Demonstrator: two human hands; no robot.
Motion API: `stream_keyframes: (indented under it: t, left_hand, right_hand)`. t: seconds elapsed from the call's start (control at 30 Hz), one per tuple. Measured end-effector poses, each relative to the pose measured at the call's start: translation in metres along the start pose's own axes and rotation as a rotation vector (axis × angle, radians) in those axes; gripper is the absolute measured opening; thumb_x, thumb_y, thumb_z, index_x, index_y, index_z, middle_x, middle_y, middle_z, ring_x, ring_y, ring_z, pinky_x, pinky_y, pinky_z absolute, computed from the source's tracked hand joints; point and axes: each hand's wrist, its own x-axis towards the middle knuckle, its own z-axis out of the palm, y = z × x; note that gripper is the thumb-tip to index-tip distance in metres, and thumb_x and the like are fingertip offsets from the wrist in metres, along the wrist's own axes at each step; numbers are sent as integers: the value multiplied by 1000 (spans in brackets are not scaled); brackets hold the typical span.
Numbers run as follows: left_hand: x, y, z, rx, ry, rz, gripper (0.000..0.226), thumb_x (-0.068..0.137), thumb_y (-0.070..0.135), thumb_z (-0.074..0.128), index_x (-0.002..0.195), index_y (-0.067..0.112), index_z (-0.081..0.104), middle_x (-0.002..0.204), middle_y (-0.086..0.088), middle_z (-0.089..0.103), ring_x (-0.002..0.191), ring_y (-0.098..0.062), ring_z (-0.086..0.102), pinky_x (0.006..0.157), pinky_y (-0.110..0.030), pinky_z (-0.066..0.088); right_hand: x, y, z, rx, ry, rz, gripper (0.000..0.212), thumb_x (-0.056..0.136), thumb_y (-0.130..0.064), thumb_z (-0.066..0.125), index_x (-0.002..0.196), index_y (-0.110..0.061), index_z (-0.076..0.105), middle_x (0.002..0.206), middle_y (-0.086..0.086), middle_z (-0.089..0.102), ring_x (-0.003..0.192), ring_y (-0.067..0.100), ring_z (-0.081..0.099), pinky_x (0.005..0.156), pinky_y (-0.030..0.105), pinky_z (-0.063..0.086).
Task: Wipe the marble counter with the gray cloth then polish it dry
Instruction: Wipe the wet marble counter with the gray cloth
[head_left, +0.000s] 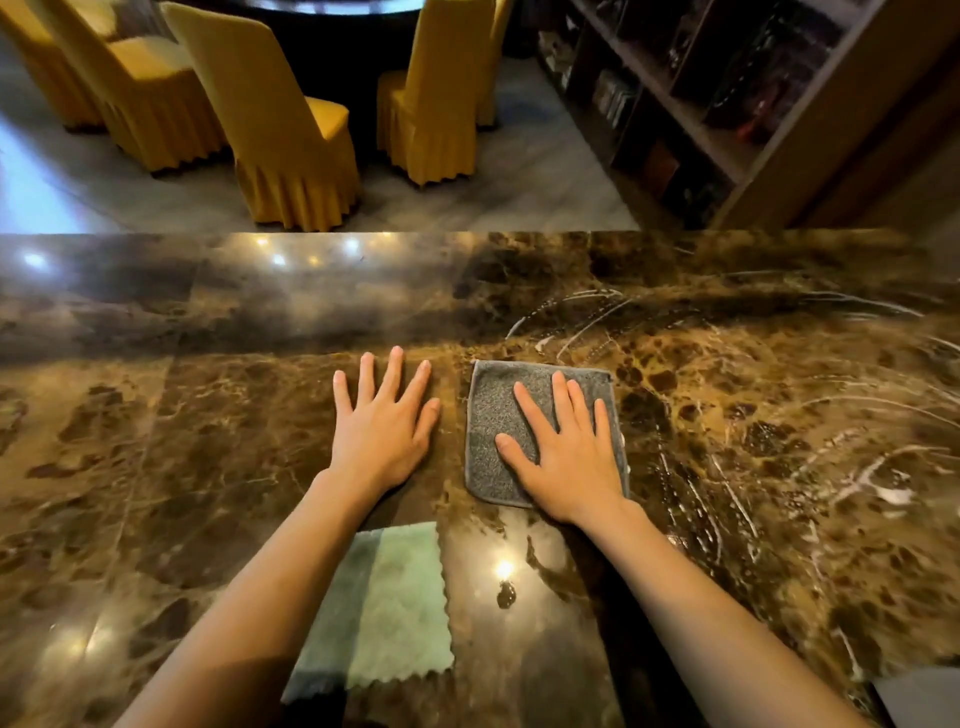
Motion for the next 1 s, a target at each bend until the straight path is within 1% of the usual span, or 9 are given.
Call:
stream_keyframes:
  t: [0.1, 0.3, 0.4, 0.47, 0.53, 0.6, 0.77, 0.87, 1.0]
  left_hand:
    - [1, 21, 0, -7, -27, 13, 63, 104, 57, 13, 162, 33, 8, 171, -5, 1, 155, -38, -7, 121, -63, -5]
    - [-3, 48, 6, -18, -60, -11, 63, 104, 56, 11, 162, 32, 4, 171, -6, -2, 155, -39, -9, 121, -65, -4]
    - [-1, 50, 4, -22, -68, -36, 63, 104, 57, 10, 162, 33, 3, 171, -5, -3, 155, -38, -9, 121, -65, -6]
    - [3, 50, 3, -18, -68, -46, 64, 103, 59, 9, 162, 34, 2, 171, -5, -4, 155, -38, -10, 120, -64, -7]
    - [11, 50, 3, -20, -64, -62, 65, 102, 60, 8, 162, 34, 1, 171, -4, -5, 155, -38, -11, 120, -64, -8]
    - [20, 51, 2, -25, -66, -79, 66, 101, 63, 8, 161, 36, 2, 171, -3, -6, 155, -38, -11, 120, -65, -9]
    - [49, 49, 4, 7, -55, -109, 65, 97, 67, -1, 158, 46, -7, 170, 2, -12, 154, -35, -16, 118, -66, -12]
    - [68, 43, 5, -1, -43, -111, 62, 96, 67, -4, 155, 50, -14, 168, 3, -19, 152, -33, -21, 118, -67, -13]
    - [74, 42, 6, 0, -42, -110, 57, 97, 67, -6, 149, 53, -26, 163, 6, -31, 148, -30, -32, 117, -68, -15]
  right_hand:
    - [-26, 22, -2, -8, -8, 25, 75, 95, -78, 10, 162, -45, 1, 173, 10, -9, 158, 24, -14, 125, 50, -12]
    - [-83, 51, -3, -12, -6, 52, 75, 96, -77, 11, 162, -44, 1, 172, 11, -10, 158, 25, -15, 125, 51, -11]
    - [-102, 52, -5, 8, -47, 50, 77, 93, -79, 9, 161, -46, -3, 171, 10, -18, 155, 24, -24, 122, 52, -20]
    - [-106, 49, -6, 46, -79, 79, 76, 92, -81, 10, 160, -50, -6, 168, 8, -26, 152, 23, -33, 118, 54, -27]
    - [-102, 45, -6, 24, -103, 108, 74, 93, -83, 10, 157, -53, -13, 166, 8, -32, 149, 25, -38, 116, 58, -27]
    - [-95, 41, -3, -24, -120, 113, 74, 91, -85, 7, 153, -55, -20, 165, 9, -35, 149, 28, -38, 117, 61, -24]
    - [-37, 36, -7, -7, -73, 103, 76, 89, -86, 8, 154, -56, -17, 167, 9, -30, 151, 28, -33, 118, 61, -22]
    - [36, 36, -16, -8, -61, 102, 79, 88, -87, 8, 157, -53, -12, 169, 10, -25, 154, 30, -27, 118, 63, -20]
    - [160, 39, -27, -21, -58, 94, 83, 85, -89, 8, 158, -52, -6, 171, 11, -17, 156, 32, -17, 119, 67, -15]
